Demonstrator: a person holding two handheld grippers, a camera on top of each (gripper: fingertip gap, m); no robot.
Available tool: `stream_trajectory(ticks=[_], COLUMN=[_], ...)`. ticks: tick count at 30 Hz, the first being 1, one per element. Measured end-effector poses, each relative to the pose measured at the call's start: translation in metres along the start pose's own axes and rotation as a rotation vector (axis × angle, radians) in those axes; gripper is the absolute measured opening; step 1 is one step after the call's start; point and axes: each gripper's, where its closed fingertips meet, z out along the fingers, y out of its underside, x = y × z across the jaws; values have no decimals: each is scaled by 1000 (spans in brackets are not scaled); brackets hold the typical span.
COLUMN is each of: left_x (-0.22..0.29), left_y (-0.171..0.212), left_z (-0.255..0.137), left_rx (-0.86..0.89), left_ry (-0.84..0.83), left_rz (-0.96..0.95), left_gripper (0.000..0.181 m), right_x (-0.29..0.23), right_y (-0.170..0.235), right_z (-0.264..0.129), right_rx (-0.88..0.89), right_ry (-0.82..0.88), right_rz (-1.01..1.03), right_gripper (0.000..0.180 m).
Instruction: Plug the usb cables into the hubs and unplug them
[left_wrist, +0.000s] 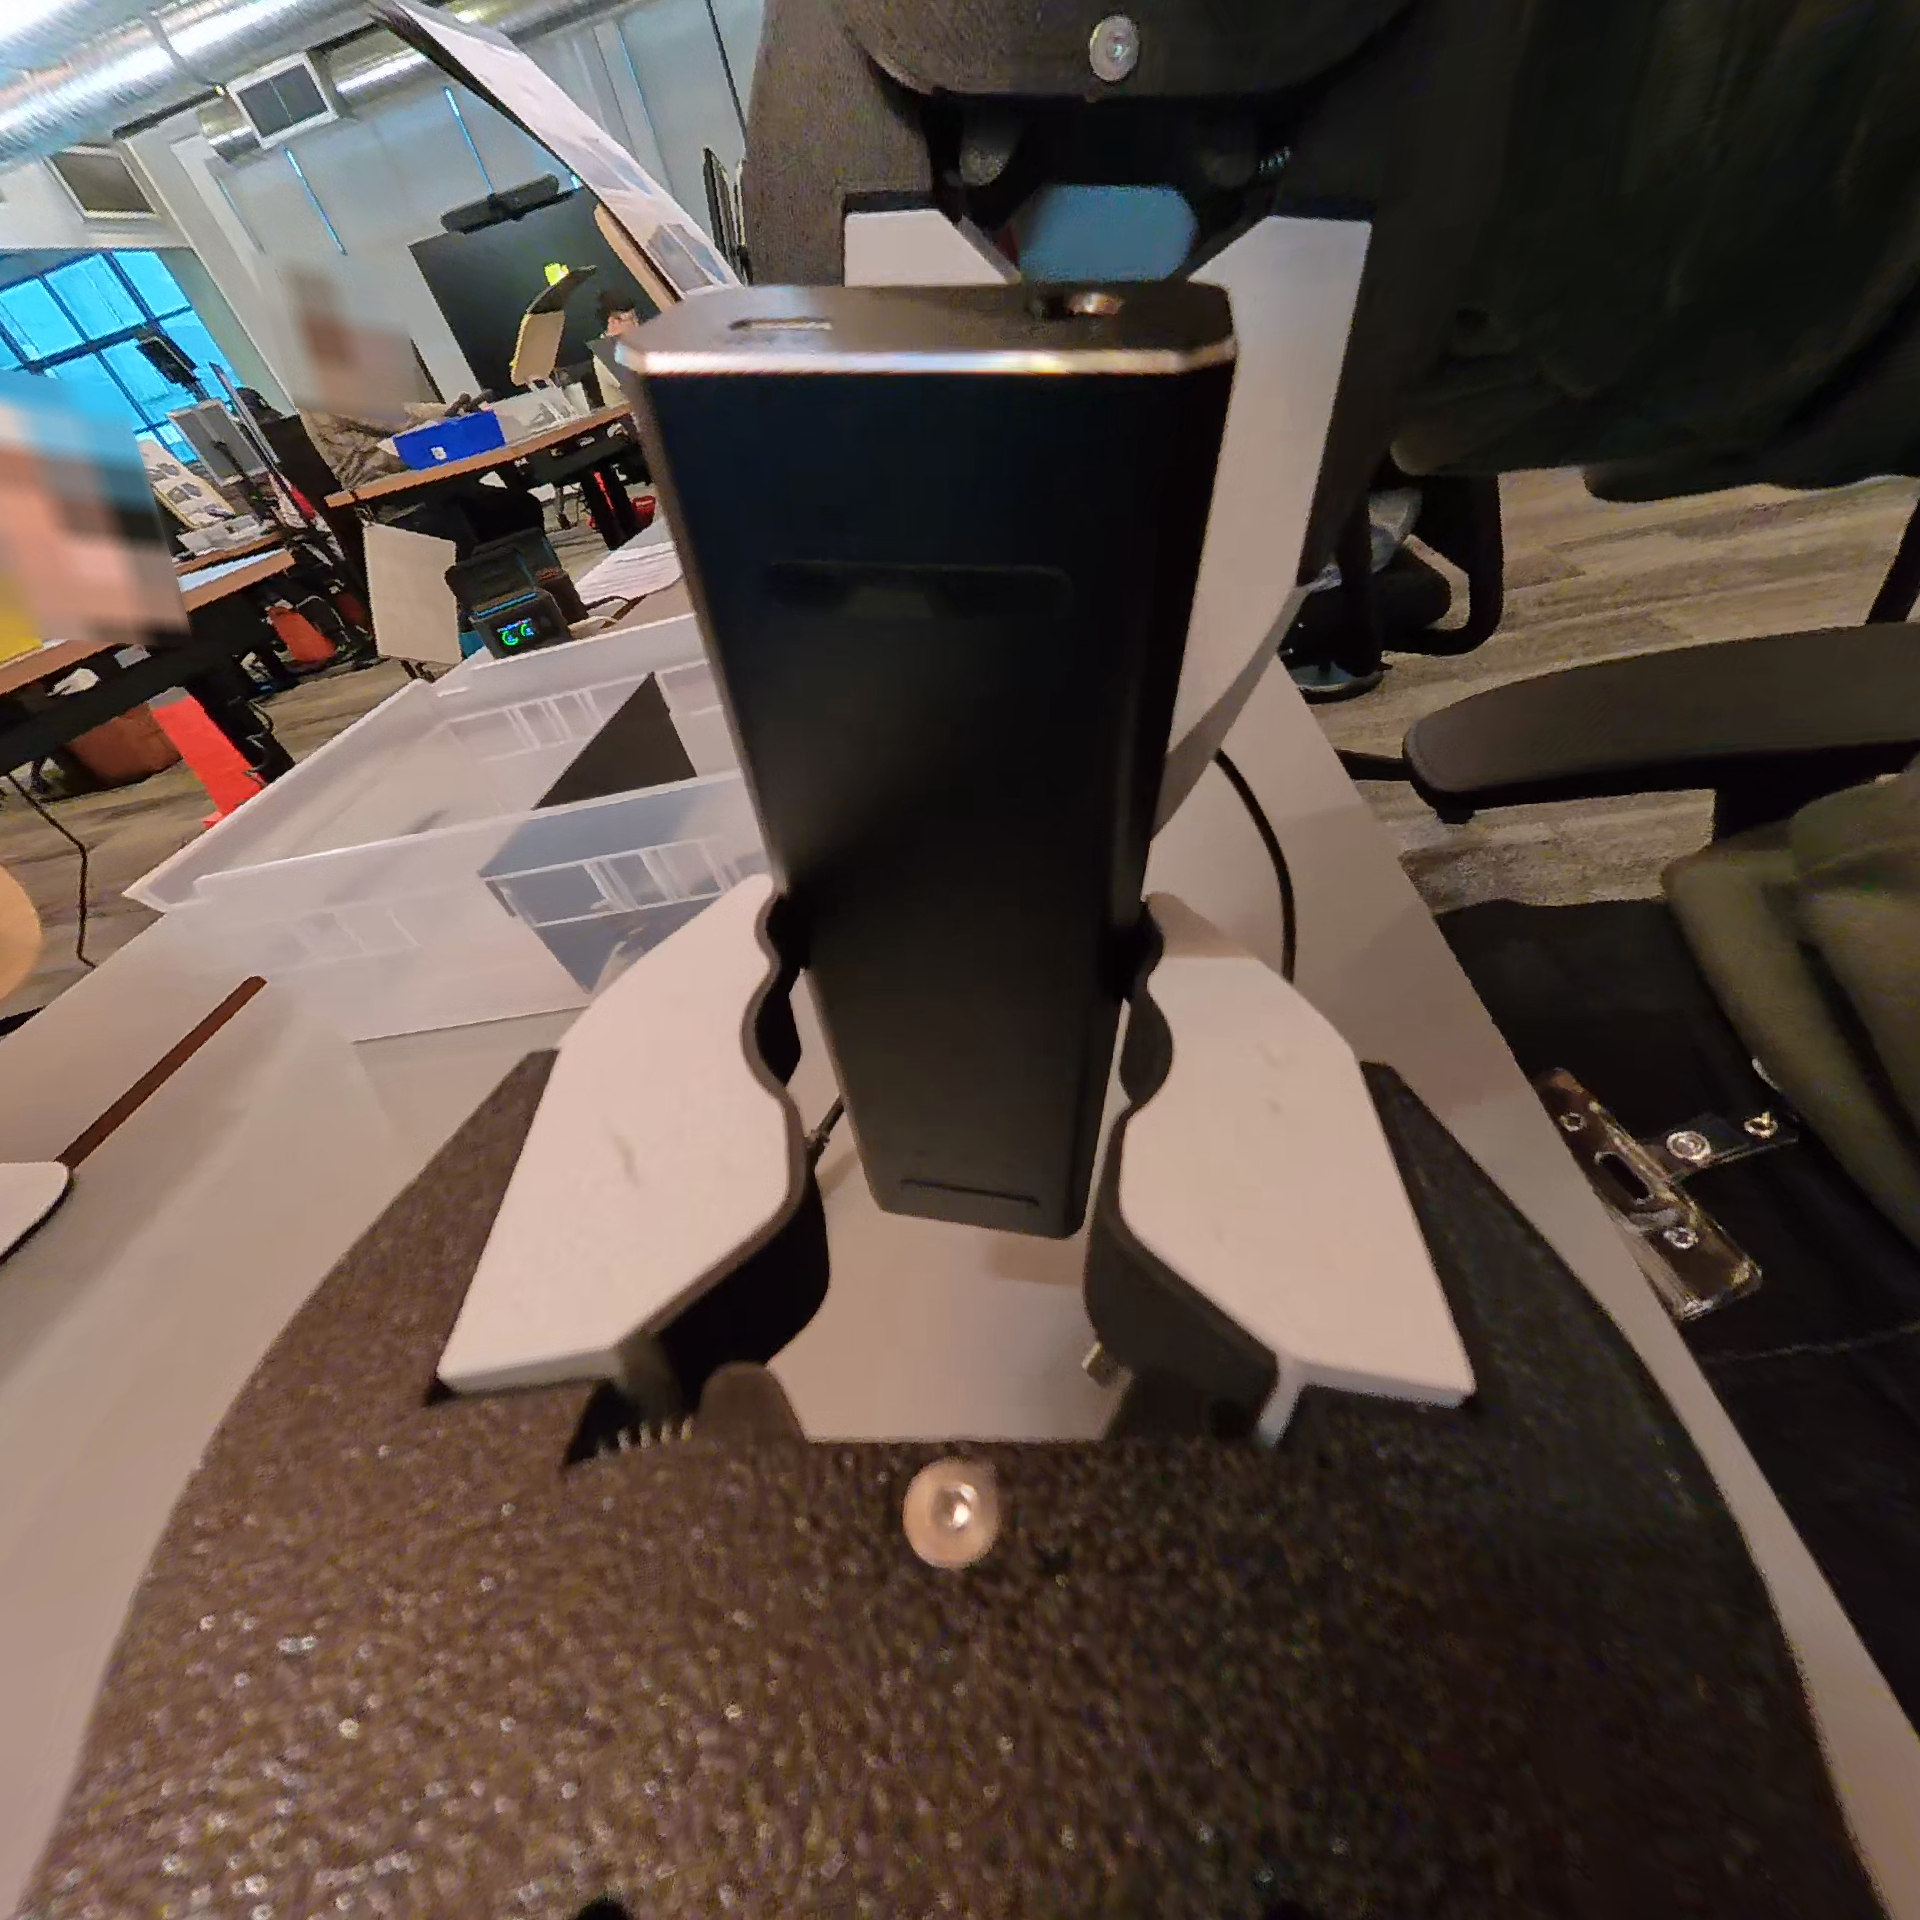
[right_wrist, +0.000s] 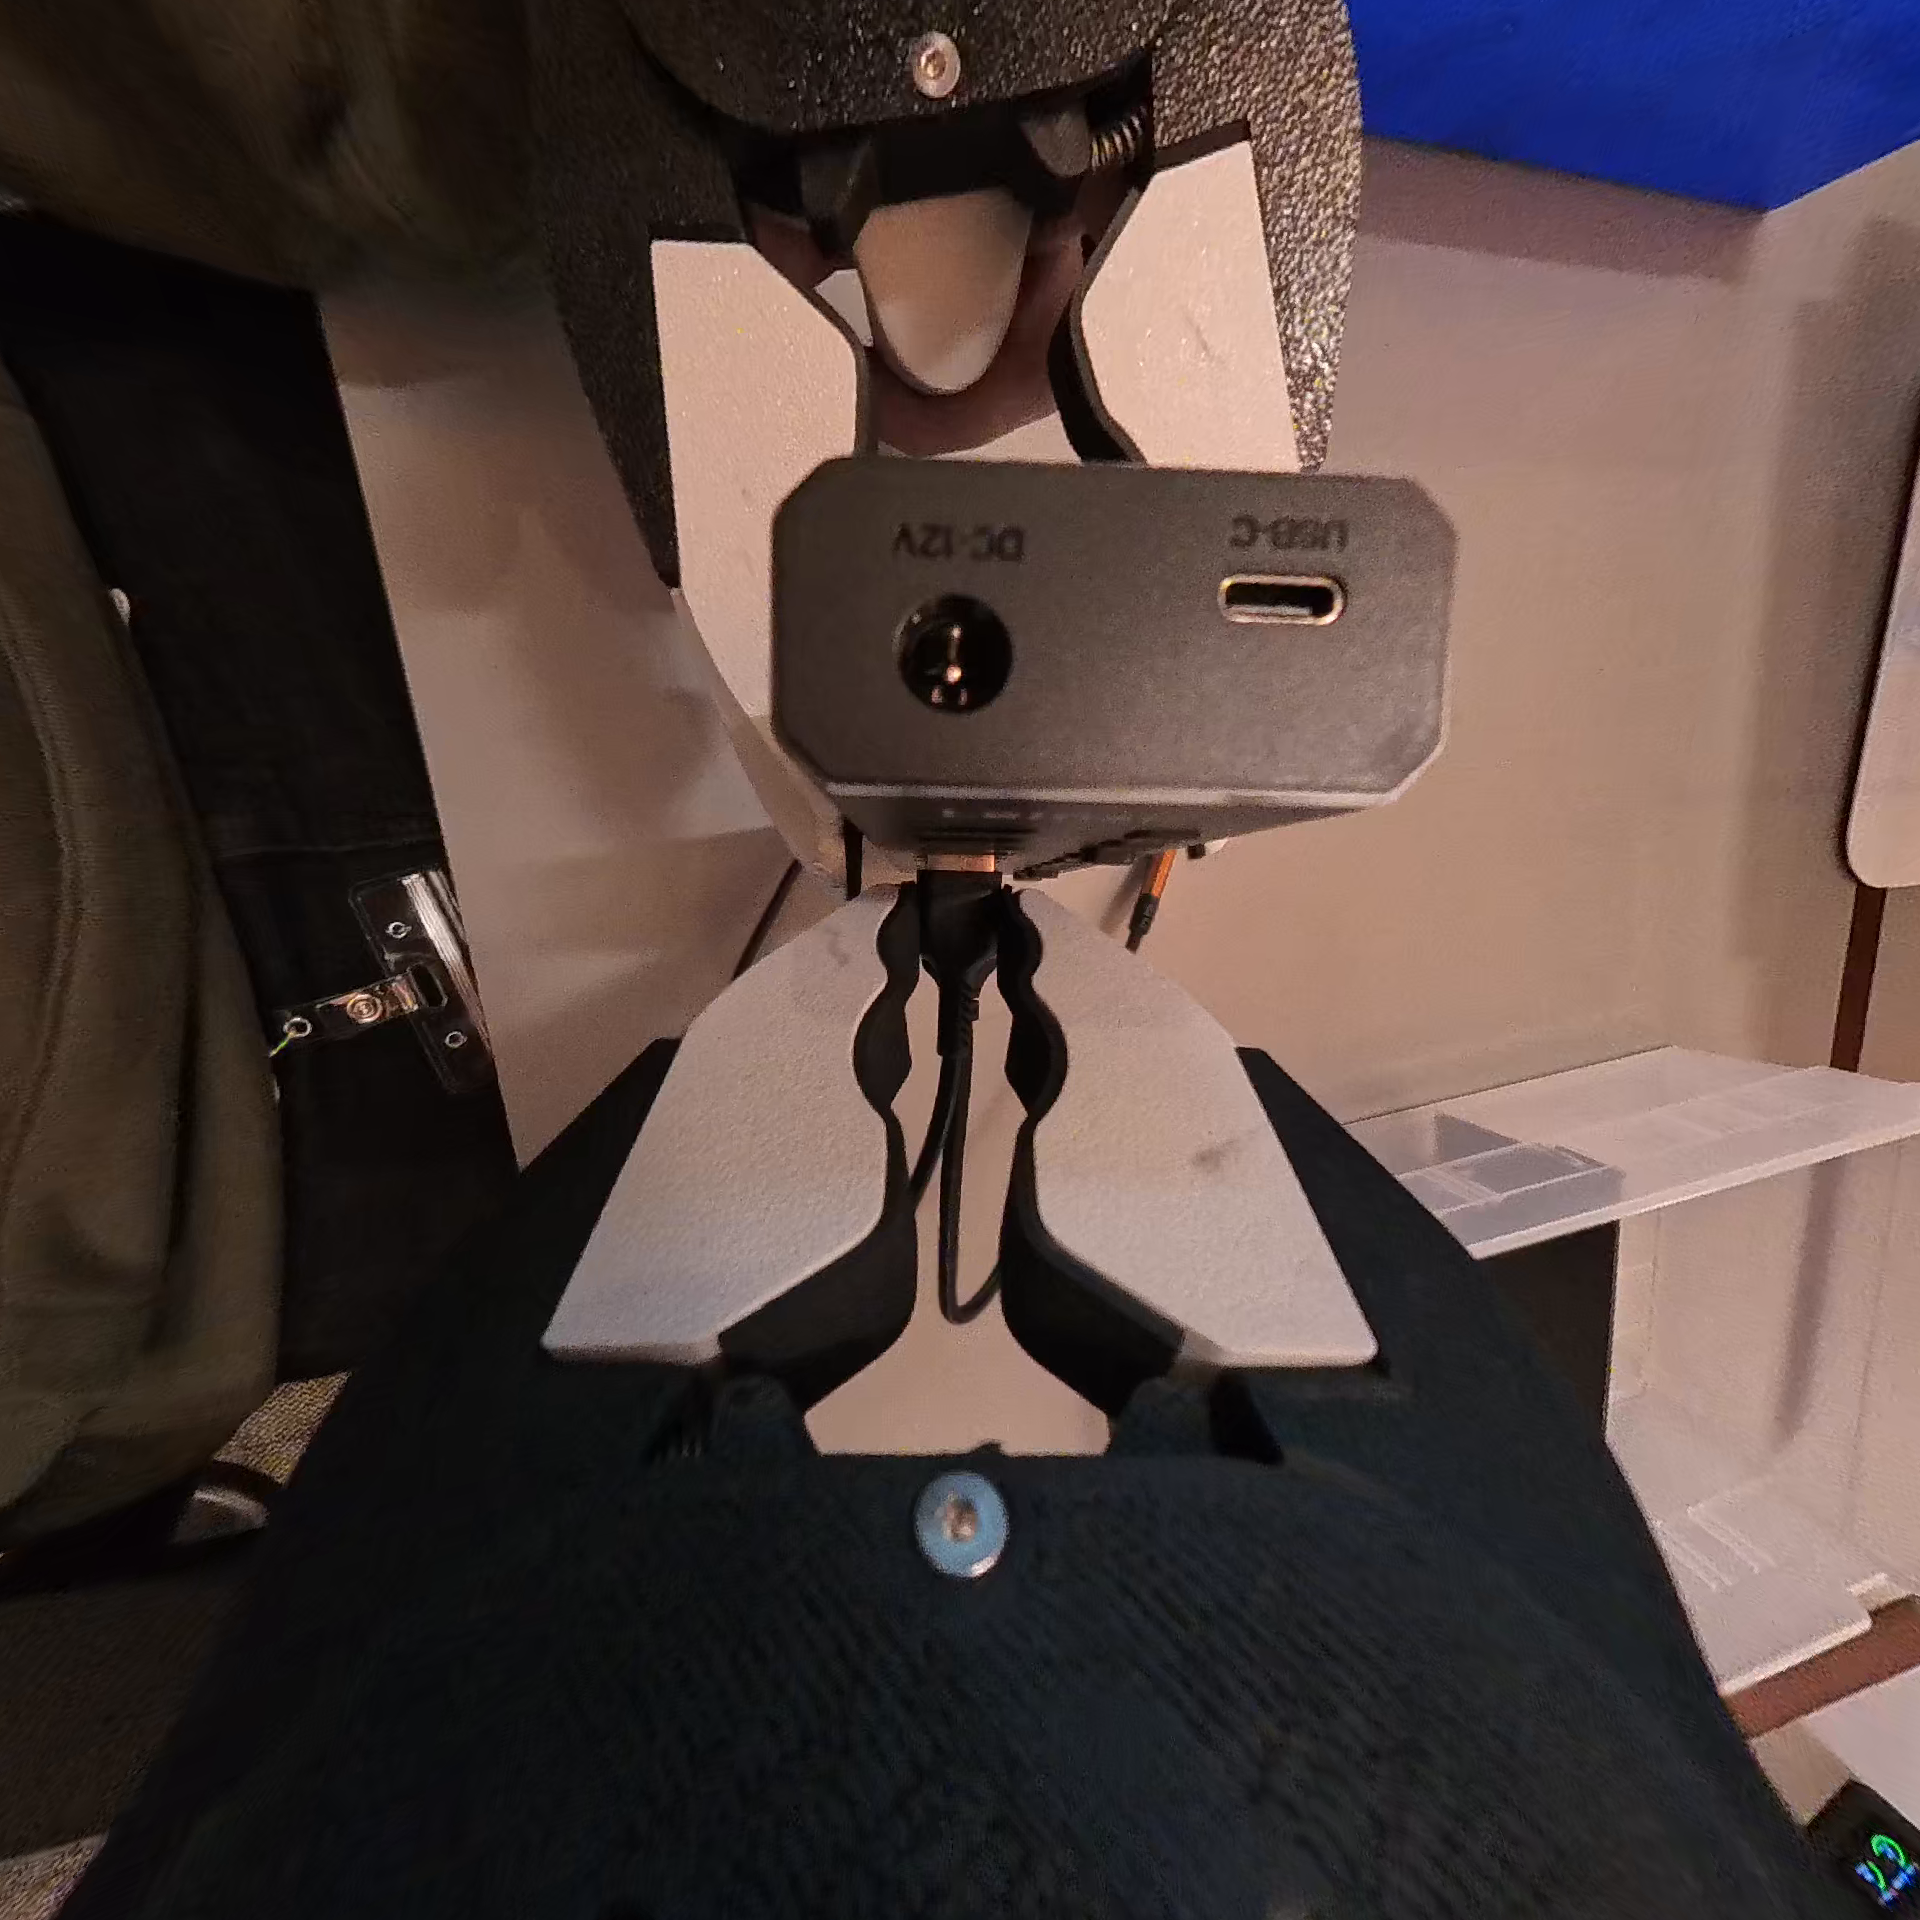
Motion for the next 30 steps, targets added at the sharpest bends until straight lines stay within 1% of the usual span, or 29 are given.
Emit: stream_trajectory(ticks=[1, 6, 7, 8, 9, 10, 11, 12, 13, 14, 16, 18, 20, 21, 23, 24, 25, 27, 29, 30], left_x=[0, 0, 0, -7, -21, -34, -41, -43, -42, -40, -39, -40, -41, -41, -43, -44, -43, -43, -42, -42], left_y=[-2, -6, -5, -2, 1, 1, -3, -11, -17, -19, -14, -10, -12, -13, -15, -15, -15, -14, -14, -14], left_z=[0, 1, 1, -5, -17, -31, -41, -45, -46, -44, -43, -45, -48, -51, -54, -55, -56, -55, -54, -53], left_rx=[7, -3, -12, -23, -19, 4, 40, 86, 116, 112, 82, 76, 89, 96, 102, 99, 98, 95, 97, 102], left_ry=[3, -13, -18, -47, -98, -141, -157, -164, -162, -155, -156, -151, -150, -147, -160, -158, -155, -157, -150, -147], left_rz=[-8, 14, 15, 6, -24, -63, -90, -100, -98, -90, -67, -81, -87, -87, -82, -82, -82, -84, -85, -91], left_gripper=[59, 59, 59, 59, 59, 59, 59, 59, 59, 59, 59, 59, 59, 59, 59, 59, 59, 59, 59, 59], right_x=[1, 1, 4, 24, 32, 26, 33, 53, 72, 94, 125, 156, 173, 178, 183, 181, 178, 178, 175, 169], right_y=[-1, 4, 19, 54, 72, 65, 55, 60, 72, 81, 98, 116, 139, 146, 165, 168, 171, 183, 198, 203], right_z=[-2, -7, -9, -19, -27, -31, -43, -61, -80, -99, -126, -150, -161, -160, -145, -131, -115, -89, -65, -51], right_rx=[10, -39, -137, -335, -371, -232, -102, -102, -146, -148, -86, -4, 10, 18, 17, 58, 107, 157, 140, 127], right_ry=[1, 14, 34, 160, 198, 133, 163, 275, 376, 476, 561, 679, 749, 774, 782, 744, 695, 669, 638, 581], right_rz=[5, -2, -4, -44, -14, 45, 85, 98, 94, 117, 222, 284, 313, 278, 255, 230, 253, 297, 323, 351], right_gripper=[16, 15, 15, 15, 15, 15, 15, 15, 15, 15, 15, 15, 15, 15, 15, 15, 15, 15, 15, 15])
